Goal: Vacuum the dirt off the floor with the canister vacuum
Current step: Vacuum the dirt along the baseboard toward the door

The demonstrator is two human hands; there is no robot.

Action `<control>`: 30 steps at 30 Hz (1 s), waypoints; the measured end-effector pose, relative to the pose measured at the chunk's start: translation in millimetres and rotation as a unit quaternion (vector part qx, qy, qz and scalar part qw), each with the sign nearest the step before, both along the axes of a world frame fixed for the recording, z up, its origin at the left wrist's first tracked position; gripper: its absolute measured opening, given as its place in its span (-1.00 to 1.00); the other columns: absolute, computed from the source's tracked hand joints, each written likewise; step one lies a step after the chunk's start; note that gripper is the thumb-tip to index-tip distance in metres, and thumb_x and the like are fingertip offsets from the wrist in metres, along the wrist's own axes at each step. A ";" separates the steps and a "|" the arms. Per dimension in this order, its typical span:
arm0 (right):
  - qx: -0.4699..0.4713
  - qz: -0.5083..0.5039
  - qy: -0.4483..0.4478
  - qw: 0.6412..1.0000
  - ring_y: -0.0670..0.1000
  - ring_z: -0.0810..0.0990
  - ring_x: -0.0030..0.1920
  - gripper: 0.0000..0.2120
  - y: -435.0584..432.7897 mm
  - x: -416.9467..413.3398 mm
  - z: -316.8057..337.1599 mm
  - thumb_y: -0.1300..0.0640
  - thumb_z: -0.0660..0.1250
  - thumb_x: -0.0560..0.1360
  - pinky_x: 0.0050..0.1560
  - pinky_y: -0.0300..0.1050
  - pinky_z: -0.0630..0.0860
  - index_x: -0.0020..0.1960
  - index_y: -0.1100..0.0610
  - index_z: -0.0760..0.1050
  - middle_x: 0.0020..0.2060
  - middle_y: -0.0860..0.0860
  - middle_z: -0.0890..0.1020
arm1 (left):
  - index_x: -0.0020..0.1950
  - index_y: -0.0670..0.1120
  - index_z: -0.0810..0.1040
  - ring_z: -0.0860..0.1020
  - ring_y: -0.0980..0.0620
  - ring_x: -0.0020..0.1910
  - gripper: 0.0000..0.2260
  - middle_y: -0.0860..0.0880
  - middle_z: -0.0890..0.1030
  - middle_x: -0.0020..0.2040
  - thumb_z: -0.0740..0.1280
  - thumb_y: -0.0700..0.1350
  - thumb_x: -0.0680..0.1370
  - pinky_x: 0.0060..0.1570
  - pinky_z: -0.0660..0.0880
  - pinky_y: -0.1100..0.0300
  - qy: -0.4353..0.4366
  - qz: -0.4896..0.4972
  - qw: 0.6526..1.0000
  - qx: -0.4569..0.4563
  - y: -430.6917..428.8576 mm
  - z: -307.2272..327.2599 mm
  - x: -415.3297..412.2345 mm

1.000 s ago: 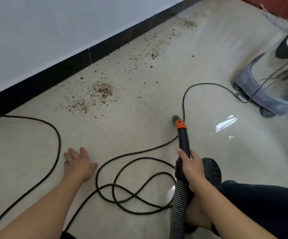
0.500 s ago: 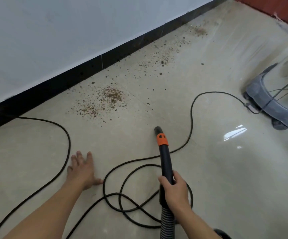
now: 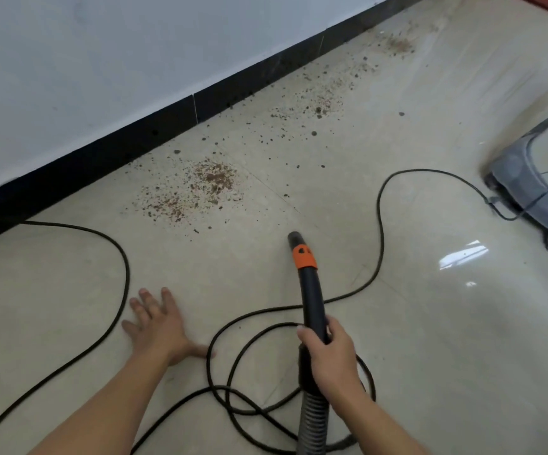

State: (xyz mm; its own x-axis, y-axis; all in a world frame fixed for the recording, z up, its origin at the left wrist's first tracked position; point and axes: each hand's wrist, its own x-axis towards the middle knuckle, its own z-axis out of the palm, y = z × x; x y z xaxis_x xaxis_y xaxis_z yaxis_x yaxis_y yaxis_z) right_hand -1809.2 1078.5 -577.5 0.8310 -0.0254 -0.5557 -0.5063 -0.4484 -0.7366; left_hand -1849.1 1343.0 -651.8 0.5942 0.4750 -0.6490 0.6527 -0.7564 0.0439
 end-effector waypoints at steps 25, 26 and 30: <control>-0.039 0.022 -0.037 0.998 -0.13 0.58 -0.28 -0.84 -0.1 44.3 -14.8 0.10 0.43 0.50 -0.31 -0.29 0.46 0.02 -0.10 0.52 -0.26 -0.07 0.63 | 0.58 -0.13 0.05 -0.13 -0.19 0.56 -0.24 -0.29 0.01 0.56 -0.15 0.33 0.52 0.48 -0.24 -0.15 -0.199 0.085 0.961 0.174 -21.8 -53.3 -9.4; -0.035 0.053 -0.024 0.998 -0.15 0.56 -0.31 -0.82 3.0 28.5 -14.5 0.10 0.45 0.48 -0.31 -0.31 0.45 0.01 -0.12 0.52 -0.29 -0.08 0.63 | 0.57 -0.13 0.07 -0.12 -0.19 0.56 -0.24 -0.29 0.02 0.56 -0.14 0.33 0.52 0.48 -0.23 -0.15 -0.201 0.086 0.960 0.174 -22.1 -53.2 -9.1; -0.007 0.136 0.008 0.991 -0.13 0.55 -0.33 -0.76 16.0 0.7 -9.9 0.05 0.46 0.43 -0.27 -0.22 0.50 0.04 -0.18 0.54 -0.27 -0.12 0.62 | 0.57 -0.13 0.08 -0.12 -0.19 0.56 -0.25 -0.29 0.02 0.56 -0.14 0.31 0.52 0.48 -0.22 -0.15 -0.204 0.088 0.959 0.175 -22.5 -52.2 -7.8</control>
